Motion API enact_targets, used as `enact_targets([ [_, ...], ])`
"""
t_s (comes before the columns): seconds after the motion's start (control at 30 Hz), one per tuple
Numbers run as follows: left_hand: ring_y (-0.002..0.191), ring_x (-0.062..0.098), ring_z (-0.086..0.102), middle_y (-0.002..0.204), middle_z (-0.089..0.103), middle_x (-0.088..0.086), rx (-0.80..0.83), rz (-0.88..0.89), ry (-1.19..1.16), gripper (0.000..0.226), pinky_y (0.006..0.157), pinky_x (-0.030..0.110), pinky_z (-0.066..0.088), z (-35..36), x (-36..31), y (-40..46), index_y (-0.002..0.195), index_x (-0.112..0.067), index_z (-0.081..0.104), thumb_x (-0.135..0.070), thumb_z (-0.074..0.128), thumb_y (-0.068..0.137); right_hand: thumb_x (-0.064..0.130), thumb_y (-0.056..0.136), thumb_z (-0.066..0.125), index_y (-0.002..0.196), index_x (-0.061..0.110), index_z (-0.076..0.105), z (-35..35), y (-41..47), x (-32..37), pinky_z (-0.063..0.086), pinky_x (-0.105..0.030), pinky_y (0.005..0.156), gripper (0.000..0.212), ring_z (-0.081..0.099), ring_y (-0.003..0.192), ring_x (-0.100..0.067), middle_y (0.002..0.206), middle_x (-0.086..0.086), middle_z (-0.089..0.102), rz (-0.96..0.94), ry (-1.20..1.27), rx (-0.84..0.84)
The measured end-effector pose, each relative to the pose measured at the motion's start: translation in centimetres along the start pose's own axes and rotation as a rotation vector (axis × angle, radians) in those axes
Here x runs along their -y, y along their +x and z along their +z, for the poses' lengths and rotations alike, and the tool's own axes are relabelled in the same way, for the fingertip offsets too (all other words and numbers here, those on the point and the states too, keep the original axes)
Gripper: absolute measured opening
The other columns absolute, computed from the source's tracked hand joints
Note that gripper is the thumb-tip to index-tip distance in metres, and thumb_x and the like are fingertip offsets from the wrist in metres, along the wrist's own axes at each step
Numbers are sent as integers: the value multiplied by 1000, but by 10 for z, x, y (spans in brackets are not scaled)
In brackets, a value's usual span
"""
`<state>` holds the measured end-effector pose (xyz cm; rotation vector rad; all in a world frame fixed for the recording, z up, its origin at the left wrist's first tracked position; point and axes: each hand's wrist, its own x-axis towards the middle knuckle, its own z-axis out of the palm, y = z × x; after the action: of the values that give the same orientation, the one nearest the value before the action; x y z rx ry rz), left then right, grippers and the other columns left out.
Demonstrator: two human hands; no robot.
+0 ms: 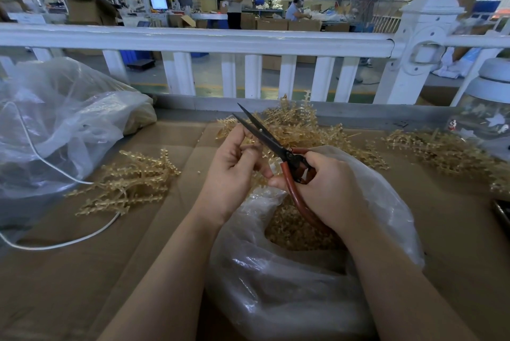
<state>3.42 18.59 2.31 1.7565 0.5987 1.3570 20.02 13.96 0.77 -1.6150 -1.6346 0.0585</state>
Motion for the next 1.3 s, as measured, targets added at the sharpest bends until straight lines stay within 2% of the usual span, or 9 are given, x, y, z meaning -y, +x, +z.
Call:
enact_targets([
  [0.17, 55, 10, 58, 79, 63, -13, -7, -5, -1, 20, 66, 19, 47, 0, -1, 0, 107, -2, 54, 5, 37, 100, 88, 63, 55, 70, 19, 63, 1, 0, 0, 48, -24, 52, 69, 58, 57, -7, 63, 11, 62, -16, 14, -19],
  [0.3, 56, 10, 57, 76, 62, -11, -23, -30, -2, 21, 65, 19, 46, 0, -1, 0, 105, -7, 56, 5, 38, 101, 81, 66, 65, 71, 19, 63, 2, 0, -3, 49, -21, 54, 62, 59, 58, -6, 64, 11, 62, -25, 12, -19],
  [0.43, 56, 11, 57, 68, 57, -1, -139, -104, -56, 10, 60, 17, 46, -3, 2, 0, 101, -3, 55, -3, 44, 102, 84, 64, 64, 84, 24, 71, 4, 1, -4, 55, -21, 64, 64, 64, 70, -3, 76, 15, 69, 3, 66, -13],
  [0.57, 52, 12, 55, 61, 56, 1, -162, -142, -34, 9, 52, 16, 43, -5, 4, -1, 98, -9, 54, -5, 46, 101, 92, 59, 60, 72, 27, 66, 4, 2, -3, 47, -15, 53, 67, 62, 64, -1, 66, 17, 65, 67, 169, -13],
  [0.67, 57, 16, 59, 67, 54, 3, -94, -111, 12, 16, 57, 20, 45, 0, 3, -1, 91, -11, 51, 0, 46, 100, 80, 65, 67, 75, 25, 70, 3, 5, -5, 52, -22, 58, 57, 65, 64, -2, 71, 15, 69, 125, 228, 33],
  [0.83, 57, 15, 57, 64, 56, 8, -3, -137, -6, 14, 56, 22, 42, 3, 0, -2, 92, -12, 51, -3, 45, 102, 48, 77, 82, 77, 26, 74, 4, 8, -3, 52, -17, 58, 24, 68, 67, -4, 73, 13, 73, 186, 410, 116],
  [0.97, 59, 24, 48, 62, 58, 5, 42, -146, -21, 8, 53, 27, 37, 5, -3, -3, 97, -8, 51, -7, 45, 103, 39, 79, 84, 79, 25, 76, 2, 9, -2, 49, -14, 56, 16, 68, 66, -4, 74, 11, 74, 199, 473, 127],
  [1.23, 63, 9, 54, 76, 55, 8, 58, -205, -42, 2, 57, 20, 45, 6, -5, -2, 99, -8, 51, -7, 53, 100, 28, 84, 81, 87, 19, 76, -3, 8, 2, 57, -21, 68, 11, 70, 71, -9, 77, 7, 74, 231, 527, 166],
  [1.3, 71, 14, 56, 82, 56, 9, 12, -262, -101, 23, 60, 22, 48, 3, -5, -1, 106, -11, 52, -19, 67, 91, 25, 85, 79, 86, 16, 75, -4, 7, 4, 59, -26, 72, 10, 71, 72, -14, 76, 3, 74, 254, 555, 148],
])
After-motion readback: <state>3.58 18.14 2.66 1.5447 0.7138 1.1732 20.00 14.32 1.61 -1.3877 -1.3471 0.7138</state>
